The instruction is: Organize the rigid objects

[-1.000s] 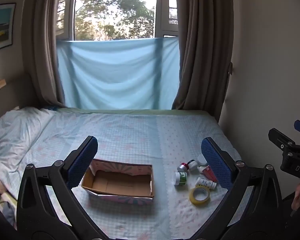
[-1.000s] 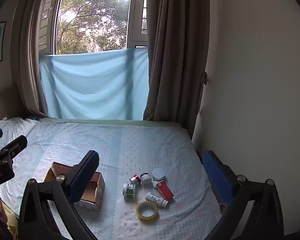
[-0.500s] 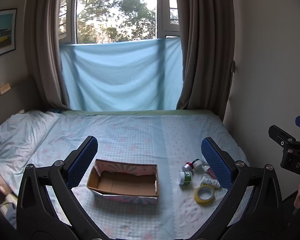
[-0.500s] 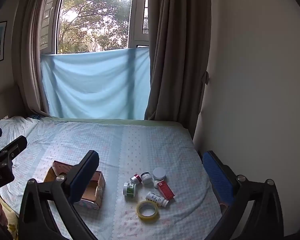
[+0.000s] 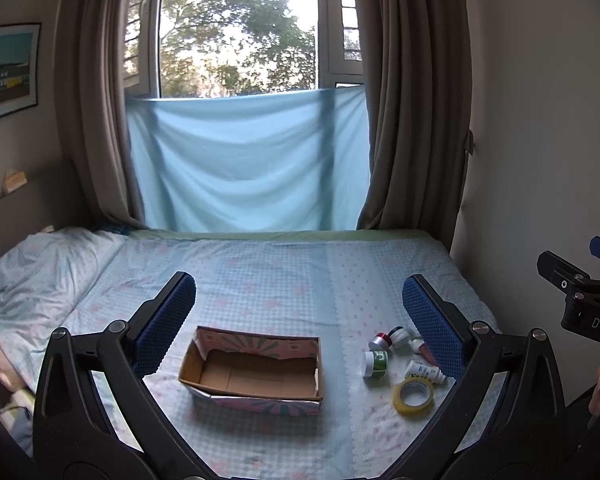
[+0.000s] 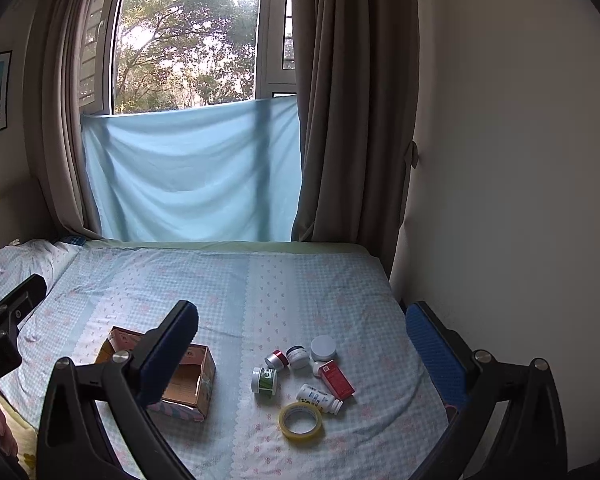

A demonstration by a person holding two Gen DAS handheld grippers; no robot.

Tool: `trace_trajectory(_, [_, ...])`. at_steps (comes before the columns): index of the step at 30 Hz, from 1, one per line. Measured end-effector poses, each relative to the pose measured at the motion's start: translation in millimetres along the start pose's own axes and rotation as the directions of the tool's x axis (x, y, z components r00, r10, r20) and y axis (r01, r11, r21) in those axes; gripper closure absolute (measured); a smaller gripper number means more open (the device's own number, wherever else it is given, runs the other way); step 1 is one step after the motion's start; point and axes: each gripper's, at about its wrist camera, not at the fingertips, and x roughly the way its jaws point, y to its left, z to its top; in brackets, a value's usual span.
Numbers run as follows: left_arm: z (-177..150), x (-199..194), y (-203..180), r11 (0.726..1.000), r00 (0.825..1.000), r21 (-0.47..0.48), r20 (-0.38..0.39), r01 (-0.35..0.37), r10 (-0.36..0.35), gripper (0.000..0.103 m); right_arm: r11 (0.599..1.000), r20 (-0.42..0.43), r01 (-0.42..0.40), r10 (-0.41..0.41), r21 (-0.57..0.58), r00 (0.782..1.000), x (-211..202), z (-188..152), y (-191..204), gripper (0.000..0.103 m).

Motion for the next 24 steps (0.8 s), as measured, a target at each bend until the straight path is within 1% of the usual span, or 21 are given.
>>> trace_trajectory(12, [-1.8, 0.6, 0.0, 1.000, 1.000, 0.007, -0.006, -0.002, 0.002, 0.000, 1.000, 0.000, 0.006, -0.006, 0.007, 1.000, -0.2, -0.1, -0.4, 0.000])
trace_trajectory(17, [-3.1, 0.7, -0.3, 1.000, 1.000, 0.004, -0.011, 0.013, -0.013, 0.000, 1.000, -0.006, 0.011, -0.011, 0.010, 1.000, -1.5, 0.2, -0.4, 0.000])
trace_trajectory(24, [-4.6, 0.7, -0.9, 1.000, 1.000, 0.005, -0.012, 0.014, -0.014, 0.000, 1.000, -0.005, 0.010, -0.010, 0.012, 1.000, -3.5, 1.5, -0.3, 0.000])
